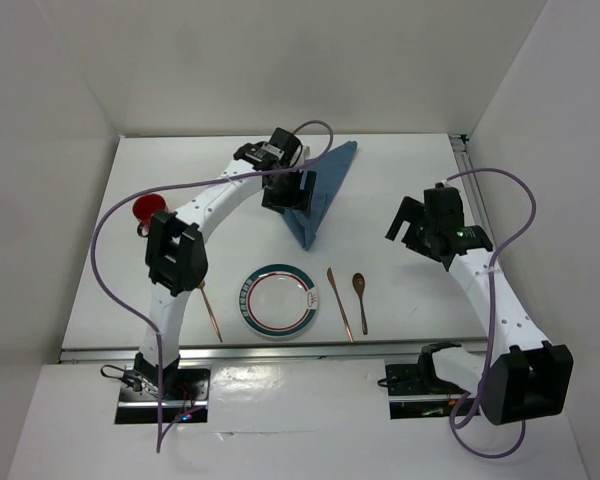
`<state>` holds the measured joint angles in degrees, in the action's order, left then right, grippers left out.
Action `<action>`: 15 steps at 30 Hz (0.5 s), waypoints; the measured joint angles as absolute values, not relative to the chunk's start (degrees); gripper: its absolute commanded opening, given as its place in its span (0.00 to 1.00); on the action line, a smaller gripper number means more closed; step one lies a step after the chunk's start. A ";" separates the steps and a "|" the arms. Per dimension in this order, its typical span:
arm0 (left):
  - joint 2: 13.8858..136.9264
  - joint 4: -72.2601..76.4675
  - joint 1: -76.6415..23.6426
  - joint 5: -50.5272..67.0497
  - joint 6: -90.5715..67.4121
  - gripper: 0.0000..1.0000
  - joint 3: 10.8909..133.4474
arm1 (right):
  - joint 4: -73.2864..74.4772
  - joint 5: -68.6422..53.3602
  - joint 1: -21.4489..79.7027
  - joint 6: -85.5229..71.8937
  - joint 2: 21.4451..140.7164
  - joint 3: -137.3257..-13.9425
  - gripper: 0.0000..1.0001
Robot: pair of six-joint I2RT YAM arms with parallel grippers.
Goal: Set the dinner table for one person
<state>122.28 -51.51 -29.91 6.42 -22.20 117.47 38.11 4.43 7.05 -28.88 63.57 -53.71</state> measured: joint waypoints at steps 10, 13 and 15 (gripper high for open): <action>132.22 -51.83 -25.28 10.72 -29.12 0.75 122.48 | 37.76 4.19 7.16 -28.62 69.08 -53.63 0.97; 133.51 -50.54 -23.92 11.75 -31.35 0.75 123.11 | 37.76 4.03 7.16 -28.62 69.67 -53.63 0.97; 134.56 -49.32 -23.29 12.67 -32.69 0.73 123.72 | 37.69 3.81 7.16 -28.62 69.63 -53.69 0.97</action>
